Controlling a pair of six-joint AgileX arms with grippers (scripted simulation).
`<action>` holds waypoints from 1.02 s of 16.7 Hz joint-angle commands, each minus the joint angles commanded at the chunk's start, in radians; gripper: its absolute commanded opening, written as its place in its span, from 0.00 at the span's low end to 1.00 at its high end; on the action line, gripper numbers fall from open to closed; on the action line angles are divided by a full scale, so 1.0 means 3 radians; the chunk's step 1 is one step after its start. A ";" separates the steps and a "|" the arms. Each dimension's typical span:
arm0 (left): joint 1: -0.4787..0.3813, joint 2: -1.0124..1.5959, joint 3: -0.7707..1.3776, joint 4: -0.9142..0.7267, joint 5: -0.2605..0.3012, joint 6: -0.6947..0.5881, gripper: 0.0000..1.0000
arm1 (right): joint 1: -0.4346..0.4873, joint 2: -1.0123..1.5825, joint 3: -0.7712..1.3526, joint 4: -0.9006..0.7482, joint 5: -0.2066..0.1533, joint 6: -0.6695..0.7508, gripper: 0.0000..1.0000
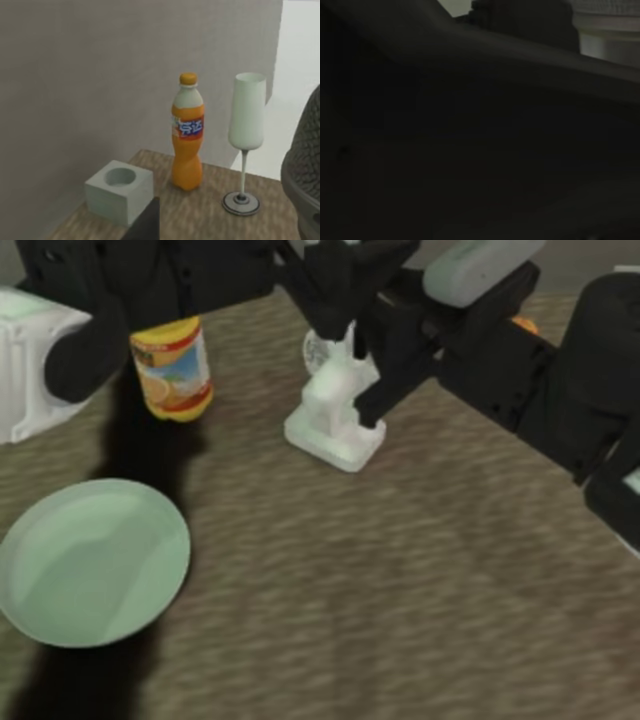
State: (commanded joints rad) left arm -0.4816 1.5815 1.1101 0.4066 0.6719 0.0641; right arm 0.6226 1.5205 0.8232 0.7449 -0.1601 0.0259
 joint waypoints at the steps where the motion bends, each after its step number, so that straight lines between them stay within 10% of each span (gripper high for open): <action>1: 0.0000 0.0000 0.0000 0.0000 0.0000 0.0000 0.47 | 0.0000 0.0000 0.0000 0.0000 0.0000 0.0000 0.00; 7: 0.0000 0.0000 0.0000 0.0000 0.0000 0.0000 0.02 | 0.0000 0.0000 0.0000 0.0000 0.0000 0.0000 0.00; 17: 0.0000 0.0000 0.0000 0.0000 0.0000 0.0000 0.00 | 0.0000 0.0000 0.0000 0.0000 0.0000 0.0000 0.08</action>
State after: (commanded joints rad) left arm -0.4816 1.5815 1.1101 0.4066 0.6719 0.0641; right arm 0.6226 1.5205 0.8232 0.7449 -0.1601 0.0259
